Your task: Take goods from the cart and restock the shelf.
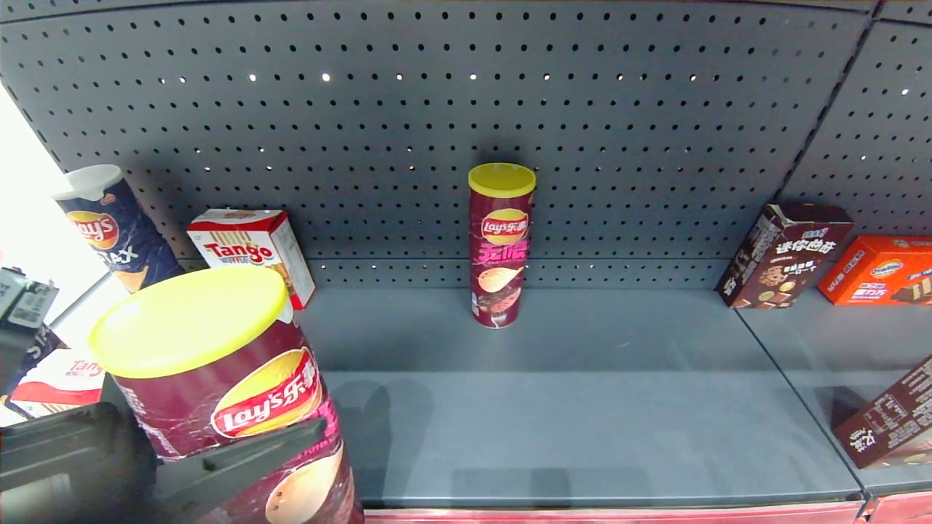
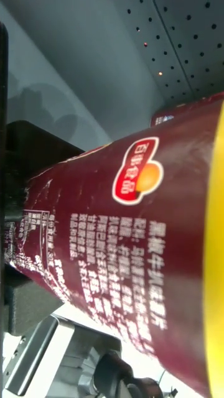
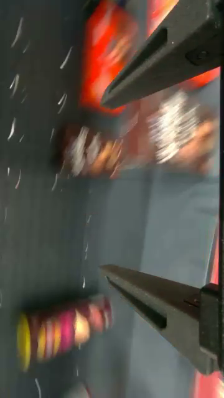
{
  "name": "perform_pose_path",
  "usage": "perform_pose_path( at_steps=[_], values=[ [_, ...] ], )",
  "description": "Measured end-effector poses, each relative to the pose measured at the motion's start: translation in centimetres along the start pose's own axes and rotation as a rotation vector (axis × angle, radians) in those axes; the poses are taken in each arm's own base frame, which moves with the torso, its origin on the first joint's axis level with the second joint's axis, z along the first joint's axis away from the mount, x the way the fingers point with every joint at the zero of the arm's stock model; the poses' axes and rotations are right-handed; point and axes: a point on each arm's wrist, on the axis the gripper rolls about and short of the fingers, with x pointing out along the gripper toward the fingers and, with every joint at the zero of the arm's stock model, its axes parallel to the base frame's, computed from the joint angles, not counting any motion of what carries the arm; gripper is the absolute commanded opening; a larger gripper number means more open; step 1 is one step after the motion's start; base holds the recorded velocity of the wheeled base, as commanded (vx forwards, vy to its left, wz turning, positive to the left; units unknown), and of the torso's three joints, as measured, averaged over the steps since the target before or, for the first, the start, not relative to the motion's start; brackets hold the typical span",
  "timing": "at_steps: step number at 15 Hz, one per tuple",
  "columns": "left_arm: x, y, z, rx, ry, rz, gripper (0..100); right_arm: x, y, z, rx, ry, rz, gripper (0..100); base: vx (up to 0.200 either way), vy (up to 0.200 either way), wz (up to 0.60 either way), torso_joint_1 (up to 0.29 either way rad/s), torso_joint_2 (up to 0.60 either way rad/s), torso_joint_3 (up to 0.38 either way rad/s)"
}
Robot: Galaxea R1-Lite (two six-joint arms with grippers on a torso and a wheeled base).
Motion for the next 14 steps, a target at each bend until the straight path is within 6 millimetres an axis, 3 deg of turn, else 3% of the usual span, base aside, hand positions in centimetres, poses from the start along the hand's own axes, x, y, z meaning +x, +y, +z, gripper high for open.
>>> perform_pose_path(
  at_steps=[6, 14],
  values=[
    [0.2, 0.2, 0.2, 0.0, 0.0, 0.001, 0, 6.8, 1.1, 1.3, -0.041, 0.139, 0.313, 100, 0.0, 0.0, 0.0, 0.0, 0.0, 0.0],
    [0.3, 0.2, 0.2, -0.003, 0.004, 0.001, 0, 14.3, 4.0, 2.7, -0.016, 0.164, 0.544, 100, 0.0, 0.0, 0.0, 0.0, 0.0, 0.0]
  ],
)
